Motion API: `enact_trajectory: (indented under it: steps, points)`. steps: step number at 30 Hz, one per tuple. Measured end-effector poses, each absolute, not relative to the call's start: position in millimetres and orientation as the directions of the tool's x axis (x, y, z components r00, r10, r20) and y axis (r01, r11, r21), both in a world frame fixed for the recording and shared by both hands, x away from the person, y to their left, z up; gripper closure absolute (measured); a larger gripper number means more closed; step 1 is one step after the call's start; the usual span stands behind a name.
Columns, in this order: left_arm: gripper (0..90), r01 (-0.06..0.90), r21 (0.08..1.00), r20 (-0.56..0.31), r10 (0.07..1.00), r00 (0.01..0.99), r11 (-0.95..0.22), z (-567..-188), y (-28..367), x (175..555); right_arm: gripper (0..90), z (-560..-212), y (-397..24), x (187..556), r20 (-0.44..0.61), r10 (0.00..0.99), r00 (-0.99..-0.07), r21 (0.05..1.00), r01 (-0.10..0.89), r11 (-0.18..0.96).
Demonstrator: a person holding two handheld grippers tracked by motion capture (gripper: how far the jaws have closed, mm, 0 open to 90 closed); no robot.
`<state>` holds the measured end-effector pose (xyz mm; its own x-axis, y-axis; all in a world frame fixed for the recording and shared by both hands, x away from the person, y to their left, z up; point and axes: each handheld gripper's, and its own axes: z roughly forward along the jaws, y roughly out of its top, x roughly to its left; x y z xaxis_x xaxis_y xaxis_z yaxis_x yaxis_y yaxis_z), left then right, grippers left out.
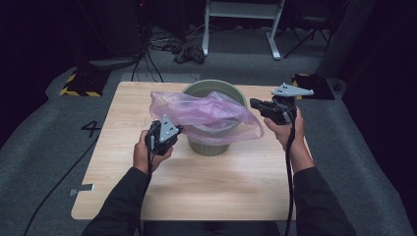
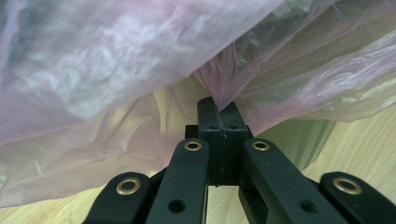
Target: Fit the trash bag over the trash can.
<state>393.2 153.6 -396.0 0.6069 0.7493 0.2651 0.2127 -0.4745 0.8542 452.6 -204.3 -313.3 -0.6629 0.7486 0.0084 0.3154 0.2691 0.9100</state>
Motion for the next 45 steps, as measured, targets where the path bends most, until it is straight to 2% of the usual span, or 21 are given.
enact_trajectory:
  steps: [4, 6, 9, 12, 15, 16, 18, 20, 22, 24, 26, 35, 43, 44, 45]
  points:
    - [88.0, 0.197, 0.867, 0.257, 0.749, 0.611, -0.458, -394, 158, 389, 72.9, -314, -206, 443, 0.003, 0.7, -0.714, 0.925, 0.267, 0.269]
    - [89.1, 0.193, 0.866, 0.261, 0.745, 0.614, -0.462, -394, 160, 387, 56.9, -313, -206, 436, -0.014, 0.662, -0.749, 0.929, 0.236, 0.286]
    - [89.7, 0.198, 0.865, 0.255, 0.743, 0.619, -0.461, -394, 160, 387, 39.2, -309, -206, 425, -0.028, 0.583, -0.812, 0.938, 0.181, 0.296]
    - [89.9, 0.198, 0.862, 0.26, 0.742, 0.618, -0.467, -394, 158, 388, 28.1, -304, -198, 412, -0.083, 0.493, -0.866, 0.941, 0.094, 0.324]
    - [90.0, 0.2, 0.857, 0.262, 0.736, 0.624, -0.475, -394, 156, 389, 27.0, -300, -182, 406, -0.154, 0.463, -0.873, 0.917, 0.049, 0.397]
    - [90.0, 0.196, 0.858, 0.264, 0.734, 0.626, -0.475, -393, 155, 390, 29.0, -300, -176, 407, -0.181, 0.464, -0.867, 0.904, 0.04, 0.427]
    - [90.0, 0.195, 0.854, 0.267, 0.729, 0.63, -0.482, -393, 154, 391, 39.0, -301, -165, 412, -0.208, 0.486, -0.849, 0.886, 0.048, 0.462]
    - [90.0, 0.196, 0.85, 0.269, 0.723, 0.636, -0.489, -392, 153, 392, 61.3, -302, -157, 420, -0.231, 0.504, -0.832, 0.867, 0.06, 0.496]
    - [90.0, 0.193, 0.844, 0.274, 0.712, 0.646, -0.5, -392, 152, 393, 77.0, -301, -155, 430, -0.236, 0.533, -0.813, 0.863, 0.077, 0.499]
    - [90.0, 0.194, 0.836, 0.283, 0.706, 0.649, -0.513, -391, 152, 394, 87.3, -297, -155, 440, -0.228, 0.58, -0.782, 0.876, 0.096, 0.473]
    - [90.0, 0.194, 0.831, 0.284, 0.698, 0.657, -0.521, -391, 153, 394, 90.0, -293, -158, 450, -0.192, 0.624, -0.758, 0.893, 0.13, 0.432]
    - [90.0, 0.19, 0.785, 0.309, 0.639, 0.704, -0.589, -395, 161, 386, 90.0, -293, -168, 493, -0.128, 0.798, -0.588, 0.893, 0.281, 0.35]
    - [90.0, 0.155, 0.761, 0.324, 0.576, 0.75, -0.63, -397, 163, 374, 90.0, -314, -191, 520, -0.037, 0.862, -0.505, 0.883, 0.388, 0.264]
    - [85.1, 0.147, 0.775, 0.316, 0.579, 0.752, -0.614, -396, 164, 372, 90.0, -316, -193, 521, -0.027, 0.863, -0.504, 0.883, 0.393, 0.257]
    - [68.1, 0.154, 0.792, 0.306, 0.601, 0.738, -0.591, -393, 165, 370, 90.0, -318, -194, 522, -0.017, 0.865, -0.502, 0.883, 0.399, 0.249]
